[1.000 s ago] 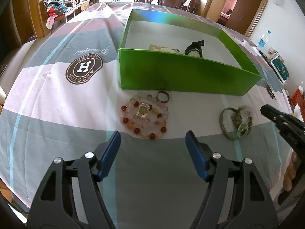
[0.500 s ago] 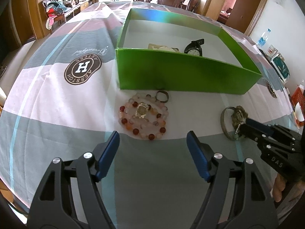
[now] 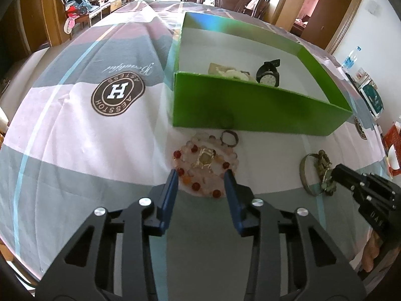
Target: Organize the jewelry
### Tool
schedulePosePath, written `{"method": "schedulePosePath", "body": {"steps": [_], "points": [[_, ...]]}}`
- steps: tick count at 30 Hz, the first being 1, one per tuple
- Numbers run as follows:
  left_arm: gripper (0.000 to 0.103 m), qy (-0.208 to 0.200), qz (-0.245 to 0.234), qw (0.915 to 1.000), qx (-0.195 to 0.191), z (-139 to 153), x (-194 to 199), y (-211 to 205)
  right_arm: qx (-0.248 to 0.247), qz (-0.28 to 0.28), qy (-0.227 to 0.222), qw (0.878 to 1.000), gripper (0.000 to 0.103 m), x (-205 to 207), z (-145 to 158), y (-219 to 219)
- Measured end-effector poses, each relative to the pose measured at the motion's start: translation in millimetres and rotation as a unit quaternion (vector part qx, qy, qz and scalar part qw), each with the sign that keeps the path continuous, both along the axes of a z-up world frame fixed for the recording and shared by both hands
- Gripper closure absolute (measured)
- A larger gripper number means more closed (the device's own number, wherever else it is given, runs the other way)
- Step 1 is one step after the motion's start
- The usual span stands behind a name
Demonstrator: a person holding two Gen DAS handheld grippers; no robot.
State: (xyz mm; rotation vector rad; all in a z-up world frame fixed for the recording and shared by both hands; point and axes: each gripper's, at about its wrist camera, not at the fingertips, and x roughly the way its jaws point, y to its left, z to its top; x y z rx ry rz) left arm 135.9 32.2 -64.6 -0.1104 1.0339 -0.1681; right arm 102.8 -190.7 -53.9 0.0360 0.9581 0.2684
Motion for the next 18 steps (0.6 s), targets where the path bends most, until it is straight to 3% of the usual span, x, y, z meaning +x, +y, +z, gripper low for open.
{"method": "schedulePosePath", "body": {"steps": [4,5,7,18], "points": [[0.068,0.011,0.002,0.9999,-0.007,-8.2,10.1,-0.6,-0.001,0.004,-0.001,1.000,0.095,-0.5,-1.1,2.4],[0.083,0.011,0.002,0.9999,-0.005,-9.6,10.9,-1.2,-0.001,0.005,-0.001,1.000,0.095,-1.1,-1.3,2.5],[0.100,0.007,0.008,0.9999,-0.002,-9.5,11.3,-0.8,-0.001,0.005,-0.003,1.000,0.095,-1.7,-0.6,2.8],[0.101,-0.031,0.015,0.9994,-0.008,14.1,9.1,5.1,0.002,-0.002,-0.021,1.000,0.095,-0.5,10.5,0.3]]}}
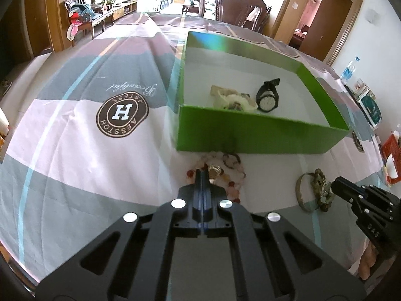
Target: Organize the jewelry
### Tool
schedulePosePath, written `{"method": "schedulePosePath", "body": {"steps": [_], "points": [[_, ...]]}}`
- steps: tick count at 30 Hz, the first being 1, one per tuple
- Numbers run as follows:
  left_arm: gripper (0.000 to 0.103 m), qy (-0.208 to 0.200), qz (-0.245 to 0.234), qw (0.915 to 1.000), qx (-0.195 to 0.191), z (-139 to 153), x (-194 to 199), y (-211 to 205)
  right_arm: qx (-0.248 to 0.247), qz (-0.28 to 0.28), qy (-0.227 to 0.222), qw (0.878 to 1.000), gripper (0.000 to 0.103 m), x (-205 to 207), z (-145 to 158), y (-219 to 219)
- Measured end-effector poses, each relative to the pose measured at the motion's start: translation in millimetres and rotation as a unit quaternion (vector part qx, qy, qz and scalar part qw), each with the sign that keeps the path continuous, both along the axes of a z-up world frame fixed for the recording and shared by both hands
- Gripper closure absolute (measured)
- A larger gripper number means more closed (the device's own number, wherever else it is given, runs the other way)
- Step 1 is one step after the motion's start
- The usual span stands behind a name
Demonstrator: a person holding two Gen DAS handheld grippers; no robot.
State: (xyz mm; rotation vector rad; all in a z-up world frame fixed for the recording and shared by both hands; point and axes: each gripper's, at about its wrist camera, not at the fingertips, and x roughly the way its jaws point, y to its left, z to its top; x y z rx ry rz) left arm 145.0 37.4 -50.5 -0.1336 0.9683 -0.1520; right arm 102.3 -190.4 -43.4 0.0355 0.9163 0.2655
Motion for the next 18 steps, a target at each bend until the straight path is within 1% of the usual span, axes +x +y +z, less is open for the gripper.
{"method": "schedulePosePath", "body": {"steps": [1,2,3,4,6,8,10,12,13,15,18], "points": [[0.091,0.005,0.004,1.0000,0.005,-2.9,3.7,1.0,0.000,0.000,-0.001,1.000,0.095,0.8,0.6,-0.4],[0.084,0.010,0.005,0.9999,0.010,-6.0,7.3,0.6,0.000,0.000,-0.001,1.000,0.095,1.0,0.9,-0.4],[0.071,0.014,0.008,0.9998,0.014,-9.6,10.7,0.2,0.001,0.001,0.000,1.000,0.095,1.5,0.1,-0.3],[0.069,0.017,0.009,0.9996,0.018,-12.9,13.2,0.3,0.002,0.001,0.001,1.000,0.095,1.5,-0.7,-0.1],[0.070,0.025,0.007,0.9995,0.019,-19.2,17.6,-1.9,0.003,0.002,0.005,1.000,0.095,1.9,-2.9,0.4],[0.086,0.019,-0.008,0.9997,0.011,-20.8,17.5,-6.6,0.004,0.002,0.009,1.000,0.095,1.6,-5.7,0.2],[0.091,0.016,-0.015,0.9995,0.024,-20.9,15.6,-11.8,0.005,0.000,0.012,1.000,0.095,2.0,-7.5,-0.7],[0.094,0.017,-0.018,0.9993,0.027,-21.0,13.2,-14.1,0.006,-0.002,0.013,1.000,0.095,3.1,-8.5,-2.0],[0.102,0.017,-0.018,0.9993,0.029,-20.4,11.7,-14.3,0.007,-0.003,0.013,1.000,0.095,1.7,-8.7,-1.8],[0.102,0.012,-0.016,0.9995,0.024,-16.3,7.7,-12.8,0.008,-0.002,0.012,1.000,0.095,1.2,-8.2,-2.3],[0.102,-0.007,-0.009,0.9998,0.017,-1.7,-0.7,-7.2,0.009,-0.004,0.012,1.000,0.095,1.0,-7.8,-2.6]]}}
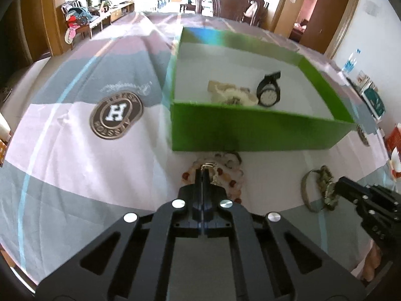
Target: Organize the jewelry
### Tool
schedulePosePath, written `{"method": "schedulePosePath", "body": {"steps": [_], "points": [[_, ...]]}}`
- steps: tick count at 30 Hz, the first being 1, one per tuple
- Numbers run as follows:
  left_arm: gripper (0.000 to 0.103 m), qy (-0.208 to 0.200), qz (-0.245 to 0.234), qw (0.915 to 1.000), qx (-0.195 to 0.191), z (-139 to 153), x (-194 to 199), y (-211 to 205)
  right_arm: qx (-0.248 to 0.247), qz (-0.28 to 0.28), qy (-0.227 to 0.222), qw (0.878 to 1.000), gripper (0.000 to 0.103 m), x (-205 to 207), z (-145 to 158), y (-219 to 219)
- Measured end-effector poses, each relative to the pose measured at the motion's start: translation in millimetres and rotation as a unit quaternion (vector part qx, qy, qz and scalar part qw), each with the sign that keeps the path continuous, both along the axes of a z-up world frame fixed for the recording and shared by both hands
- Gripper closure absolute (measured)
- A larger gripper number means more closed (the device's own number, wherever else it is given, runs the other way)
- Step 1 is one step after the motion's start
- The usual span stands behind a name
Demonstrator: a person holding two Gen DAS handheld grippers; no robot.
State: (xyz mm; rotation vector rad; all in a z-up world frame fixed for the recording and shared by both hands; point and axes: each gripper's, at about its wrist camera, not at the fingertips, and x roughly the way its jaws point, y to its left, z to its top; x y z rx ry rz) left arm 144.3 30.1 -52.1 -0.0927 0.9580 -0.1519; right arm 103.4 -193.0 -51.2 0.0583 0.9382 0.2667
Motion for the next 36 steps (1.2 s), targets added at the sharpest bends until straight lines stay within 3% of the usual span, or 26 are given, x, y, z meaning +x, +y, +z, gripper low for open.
{"method": "schedulePosePath", "body": {"steps": [6,9,13,18,20,23,27,29,31,32,36], "points": [[0.102,-0.040,0.003,0.9992,-0.006,30.4,-14.5,8.2,0.003,-0.003,-0.002,1.000,0.095,-1.5,1.6,-2.1],[0.102,-0.041,0.009,0.9991,-0.003,32.2,-15.1,11.2,0.003,-0.004,-0.003,1.000,0.095,-1.7,1.4,-2.4],[0.100,-0.013,0.009,0.9999,0.004,14.9,-11.8,8.2,0.003,-0.003,-0.002,1.000,0.095,-1.3,1.4,-2.5],[0.093,-0.009,-0.038,0.9992,0.007,6.6,-14.0,-20.3,0.004,-0.005,0.003,1.000,0.095,1.4,-2.7,-2.8],[0.082,-0.005,-0.055,0.9983,0.018,2.4,-9.9,-35.1,0.005,-0.004,0.004,1.000,0.095,1.4,-3.6,-2.2],[0.075,0.007,-0.066,0.9973,0.031,-7.7,0.0,-48.1,0.006,-0.005,0.005,1.000,0.095,1.0,-4.6,-3.7],[0.074,0.029,-0.055,0.9960,0.064,-25.8,11.8,-56.8,0.008,-0.007,0.005,1.000,0.095,-0.1,-5.5,-6.9],[0.075,0.028,-0.056,0.9957,0.068,-28.1,12.1,-57.8,0.009,-0.007,0.006,1.000,0.095,0.3,-5.9,-7.8],[0.090,0.028,-0.054,0.9957,0.069,-28.0,12.5,-56.6,0.010,-0.009,0.007,1.000,0.095,1.7,-6.5,-8.4],[0.093,0.031,-0.055,0.9962,0.061,-27.0,12.9,-54.5,0.010,-0.009,0.006,1.000,0.095,1.8,-6.5,-8.8],[0.094,0.015,-0.047,0.9974,0.052,-14.6,7.7,-48.1,0.013,-0.010,-0.001,1.000,0.095,0.8,-1.9,-10.1]]}}
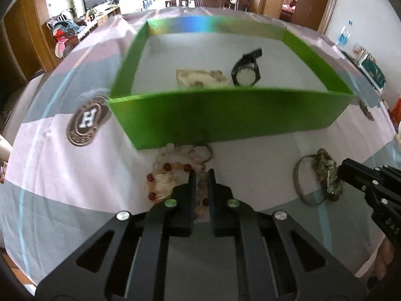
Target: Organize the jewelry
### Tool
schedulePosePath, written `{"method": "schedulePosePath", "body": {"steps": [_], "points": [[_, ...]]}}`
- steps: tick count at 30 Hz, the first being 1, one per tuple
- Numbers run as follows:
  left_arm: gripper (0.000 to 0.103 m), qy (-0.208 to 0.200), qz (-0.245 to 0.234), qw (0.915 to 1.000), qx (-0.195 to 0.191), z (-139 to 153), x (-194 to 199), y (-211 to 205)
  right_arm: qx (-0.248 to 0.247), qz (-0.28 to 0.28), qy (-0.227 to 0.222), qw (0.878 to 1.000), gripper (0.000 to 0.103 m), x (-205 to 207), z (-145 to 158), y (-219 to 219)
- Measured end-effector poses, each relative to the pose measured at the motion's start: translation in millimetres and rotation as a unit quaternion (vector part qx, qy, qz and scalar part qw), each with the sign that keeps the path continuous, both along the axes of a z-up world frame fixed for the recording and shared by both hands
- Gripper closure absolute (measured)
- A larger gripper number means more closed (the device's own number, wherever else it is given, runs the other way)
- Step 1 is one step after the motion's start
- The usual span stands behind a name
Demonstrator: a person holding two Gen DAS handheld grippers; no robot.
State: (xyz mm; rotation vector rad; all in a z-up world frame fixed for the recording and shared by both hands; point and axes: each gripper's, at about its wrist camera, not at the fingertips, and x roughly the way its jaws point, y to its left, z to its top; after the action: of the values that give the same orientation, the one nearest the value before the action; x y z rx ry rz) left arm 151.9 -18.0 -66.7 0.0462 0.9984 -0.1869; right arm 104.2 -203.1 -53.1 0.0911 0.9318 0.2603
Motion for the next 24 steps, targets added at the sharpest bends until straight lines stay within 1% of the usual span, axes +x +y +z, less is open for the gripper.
{"method": "schedulePosePath", "body": {"steps": [5,9,14,18,20,24], "points": [[0.095,-0.038,0.003,0.9989,-0.029,34.5,-15.4,11.0,0.000,-0.005,-0.020,1.000,0.095,-1.2,14.4,-3.5],[0.095,-0.063,0.004,0.9971,-0.043,55.7,-24.0,17.5,0.002,-0.012,-0.037,0.999,0.095,-2.4,28.0,-8.8],[0.095,-0.078,0.002,0.9951,-0.060,70.4,-31.9,25.0,0.002,-0.021,-0.055,0.998,0.095,-4.6,44.3,-15.4],[0.095,-0.081,-0.007,0.9940,-0.074,79.3,-29.6,26.9,-0.006,-0.021,-0.066,0.998,0.095,-4.1,52.6,-12.9],[0.095,-0.086,-0.011,0.9931,-0.079,86.3,-26.5,26.8,-0.010,-0.017,-0.081,0.997,0.095,-3.0,62.7,-9.6],[0.095,-0.100,-0.012,0.9919,-0.078,100.3,-15.4,25.9,-0.020,-0.014,-0.113,0.993,0.095,0.0,83.2,-4.7]]}}
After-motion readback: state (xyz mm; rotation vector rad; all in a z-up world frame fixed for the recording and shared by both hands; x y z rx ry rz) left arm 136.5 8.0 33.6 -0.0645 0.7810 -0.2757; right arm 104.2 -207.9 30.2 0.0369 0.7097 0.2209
